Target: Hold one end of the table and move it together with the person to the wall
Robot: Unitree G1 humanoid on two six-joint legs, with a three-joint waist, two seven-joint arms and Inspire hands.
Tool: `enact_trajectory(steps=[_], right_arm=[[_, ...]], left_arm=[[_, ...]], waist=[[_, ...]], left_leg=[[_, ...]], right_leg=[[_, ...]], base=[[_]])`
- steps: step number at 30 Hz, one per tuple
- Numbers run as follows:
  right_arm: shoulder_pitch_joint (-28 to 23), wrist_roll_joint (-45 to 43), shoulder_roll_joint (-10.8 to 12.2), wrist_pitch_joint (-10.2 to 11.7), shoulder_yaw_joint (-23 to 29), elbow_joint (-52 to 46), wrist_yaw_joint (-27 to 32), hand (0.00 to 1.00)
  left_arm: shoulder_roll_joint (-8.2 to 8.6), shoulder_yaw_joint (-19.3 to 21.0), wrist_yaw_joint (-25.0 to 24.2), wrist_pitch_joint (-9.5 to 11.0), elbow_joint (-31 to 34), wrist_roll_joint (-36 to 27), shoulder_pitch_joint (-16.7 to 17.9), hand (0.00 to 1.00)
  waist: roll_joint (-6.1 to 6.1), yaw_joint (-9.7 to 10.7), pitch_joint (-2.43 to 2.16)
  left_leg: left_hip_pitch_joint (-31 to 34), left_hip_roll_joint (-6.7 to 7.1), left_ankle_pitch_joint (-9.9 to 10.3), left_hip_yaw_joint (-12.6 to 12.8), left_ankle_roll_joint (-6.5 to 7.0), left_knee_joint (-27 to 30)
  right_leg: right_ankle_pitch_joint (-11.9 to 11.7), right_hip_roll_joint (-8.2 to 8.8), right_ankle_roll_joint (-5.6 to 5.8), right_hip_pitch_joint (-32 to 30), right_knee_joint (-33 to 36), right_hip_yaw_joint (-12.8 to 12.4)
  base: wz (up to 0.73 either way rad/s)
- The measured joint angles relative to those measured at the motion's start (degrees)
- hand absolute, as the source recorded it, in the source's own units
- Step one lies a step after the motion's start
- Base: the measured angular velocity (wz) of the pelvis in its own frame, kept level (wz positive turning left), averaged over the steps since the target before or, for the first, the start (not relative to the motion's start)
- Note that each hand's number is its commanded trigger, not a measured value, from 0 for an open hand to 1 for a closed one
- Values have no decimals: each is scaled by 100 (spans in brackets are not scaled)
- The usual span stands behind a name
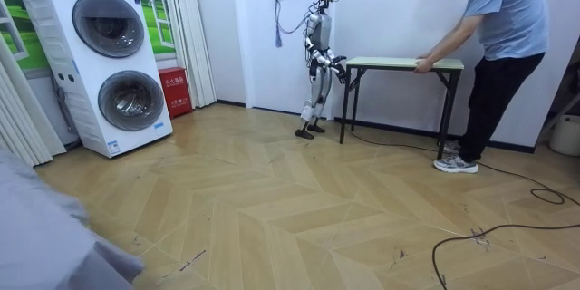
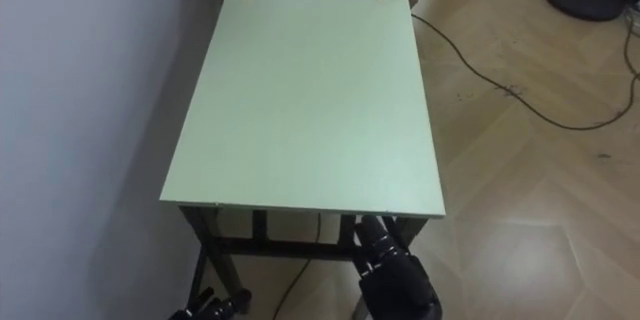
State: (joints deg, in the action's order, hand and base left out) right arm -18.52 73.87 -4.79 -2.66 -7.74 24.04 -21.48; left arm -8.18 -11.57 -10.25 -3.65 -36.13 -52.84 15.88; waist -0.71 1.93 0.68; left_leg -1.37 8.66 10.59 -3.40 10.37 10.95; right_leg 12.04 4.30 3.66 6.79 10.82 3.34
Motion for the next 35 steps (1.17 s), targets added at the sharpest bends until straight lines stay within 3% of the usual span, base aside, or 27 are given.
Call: enact_trajectory(steps=[5, 9, 14, 20, 24, 31, 35], right_arm=[[-164, -410, -109, 5, 11, 0, -256, 0], [-305, -947, -277, 9, 69, 4, -525, 0], [-452, -1673, -295, 12, 271, 67, -661, 0], [-374, -1955, -418, 36, 356, 1136, -802, 0], [-135, -2399, -430, 90, 471, 2119, -526, 0], [68, -3163, -357, 222, 783, 3347, -5, 0], [50, -3299, -298, 233, 928, 3899, 533, 0]], left_arm=[[-15, 14, 0, 5, -72, 304, 29, 0], [-40, 40, 0, 5, -84, 529, 72, 0], [-56, 259, 0, 40, -238, 760, 73, 0], [-100, 392, 7, 165, -916, 1098, 28, 0], [-115, 454, 143, 268, -1208, 1372, 48, 0], [-118, 853, 569, 384, -1820, 2231, 30, 0], [-79, 1129, 1196, 384, -2273, 2385, 51, 0]], waist=[[68, 11, -43], [69, -10, -44], [53, -34, -44], [-7, -61, -31], [-61, -55, 15], [-106, -41, 6], [-100, -61, 6]], left_leg=[[6, 0, 0, 13, 0, -3], [17, -4, 0, 15, 0, 20], [67, -5, 1, 11, -3, 49], [8, -5, 2, -4, -4, 53], [-20, -6, 2, -3, -4, 41], [-40, -9, 3, -8, -6, 21], [-80, -12, 3, 17, -6, -40]], right_leg=[[0, 1, 0, 0, -10, 10], [1, 1, 0, -6, -10, 43], [1, 3, 0, -6, -8, 134], [1, 3, 0, 51, -11, 172], [0, 9, 0, 13, -10, 185], [0, 6, -1, 20, -18, 196], [0, 3, -1, 27, -21, 151]], base=[[0], [-1], [0], [0], [0], [0], [-4]])
